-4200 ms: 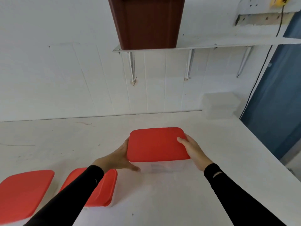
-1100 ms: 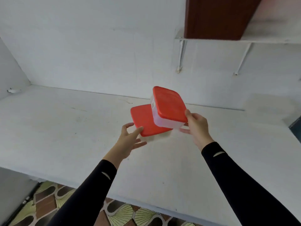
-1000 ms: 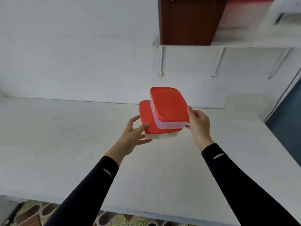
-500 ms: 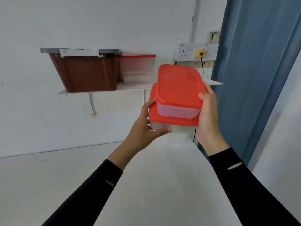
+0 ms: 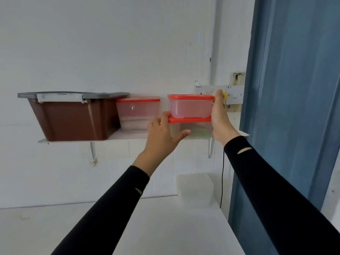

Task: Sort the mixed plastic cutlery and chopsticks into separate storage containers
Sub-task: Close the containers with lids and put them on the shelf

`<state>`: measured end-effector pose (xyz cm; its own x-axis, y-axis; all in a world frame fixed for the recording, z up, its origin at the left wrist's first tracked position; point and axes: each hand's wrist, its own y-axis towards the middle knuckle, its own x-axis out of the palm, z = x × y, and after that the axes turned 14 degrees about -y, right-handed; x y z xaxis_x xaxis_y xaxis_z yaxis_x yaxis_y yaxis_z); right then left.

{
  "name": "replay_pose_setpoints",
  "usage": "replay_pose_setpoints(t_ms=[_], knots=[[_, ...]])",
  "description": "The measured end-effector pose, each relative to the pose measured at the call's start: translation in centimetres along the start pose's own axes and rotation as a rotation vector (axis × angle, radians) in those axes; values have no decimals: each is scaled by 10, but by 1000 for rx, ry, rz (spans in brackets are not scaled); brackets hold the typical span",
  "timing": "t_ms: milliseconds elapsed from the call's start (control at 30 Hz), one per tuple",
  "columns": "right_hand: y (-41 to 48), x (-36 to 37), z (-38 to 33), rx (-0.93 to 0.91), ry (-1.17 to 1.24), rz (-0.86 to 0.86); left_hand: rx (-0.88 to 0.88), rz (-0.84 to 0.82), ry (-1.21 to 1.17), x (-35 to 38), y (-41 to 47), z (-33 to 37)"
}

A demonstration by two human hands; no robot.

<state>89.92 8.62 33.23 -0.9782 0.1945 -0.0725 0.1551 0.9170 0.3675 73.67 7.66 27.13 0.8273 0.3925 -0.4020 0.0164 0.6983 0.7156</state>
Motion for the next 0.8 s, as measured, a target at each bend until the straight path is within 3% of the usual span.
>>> replay_pose_setpoints(t_ms=[100,233,300,367,433,500,567,633,667,700,767,800], knots=[[11,6,22,-38,-20,159,-76,-9,48,6,20,2],[-20,7,73,-373,-52,548,-129,-39,113,11,43,-6],[-32,6,111,-354,-58,600,-161,-44,136,16,51,-8],[-31,8,156,-114,-89,529,-168,-32,154,20,55,-9],[-24,16,204,285,-57,388,-174,-20,161,21,57,-11],[-15,20,243,704,98,226,-185,-9,157,25,59,-14],[-12,23,265,923,224,19,-189,-3,155,26,60,-17],[-14,26,279,941,226,-118,-179,13,149,26,58,-17],[-7,31,286,988,310,-54,-173,24,144,27,57,-18],[-7,35,299,913,287,-56,-165,34,143,27,56,-18],[-20,50,289,823,22,-147,-158,49,146,28,54,-19],[-18,48,294,815,74,-133,-156,54,142,29,54,-19]])
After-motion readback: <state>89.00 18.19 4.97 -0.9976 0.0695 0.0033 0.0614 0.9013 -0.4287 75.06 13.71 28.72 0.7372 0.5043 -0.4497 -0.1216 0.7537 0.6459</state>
